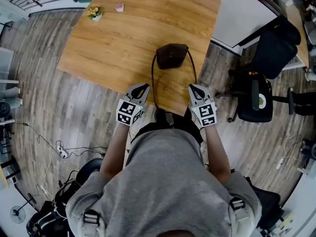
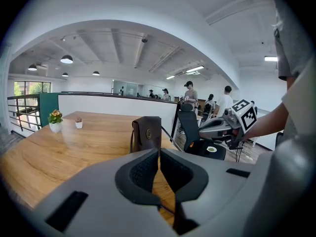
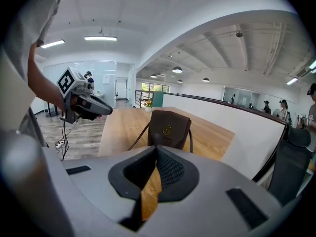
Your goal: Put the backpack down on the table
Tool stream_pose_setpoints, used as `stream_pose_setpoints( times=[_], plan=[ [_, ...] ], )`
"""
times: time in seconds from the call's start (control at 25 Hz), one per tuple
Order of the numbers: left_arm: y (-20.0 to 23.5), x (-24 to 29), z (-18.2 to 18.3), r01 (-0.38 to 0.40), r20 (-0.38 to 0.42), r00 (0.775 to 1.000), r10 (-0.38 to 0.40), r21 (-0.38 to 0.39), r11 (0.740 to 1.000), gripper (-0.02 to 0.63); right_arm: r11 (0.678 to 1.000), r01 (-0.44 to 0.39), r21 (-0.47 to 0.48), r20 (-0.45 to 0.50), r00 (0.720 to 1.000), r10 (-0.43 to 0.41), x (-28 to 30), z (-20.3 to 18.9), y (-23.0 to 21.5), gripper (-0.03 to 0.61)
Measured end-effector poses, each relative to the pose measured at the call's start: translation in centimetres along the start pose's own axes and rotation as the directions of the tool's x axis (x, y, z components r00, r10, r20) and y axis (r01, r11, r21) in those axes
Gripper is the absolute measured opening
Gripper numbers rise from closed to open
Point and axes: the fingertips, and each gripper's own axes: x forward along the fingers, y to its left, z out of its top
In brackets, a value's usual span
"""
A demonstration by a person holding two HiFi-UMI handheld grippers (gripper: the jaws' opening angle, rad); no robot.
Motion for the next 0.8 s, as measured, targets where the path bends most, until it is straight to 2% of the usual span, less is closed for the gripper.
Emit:
stream_pose_setpoints(
  times=[0.8],
  plan=[
    [0.32,-0.47,-0.67,0.002,-0.008,1.000,-0.002,-0.014,1.000,0.031,1.000,-0.010,0.017,0.012,1.000,0.010,0.25,0.94,0.93,0.006]
  ],
)
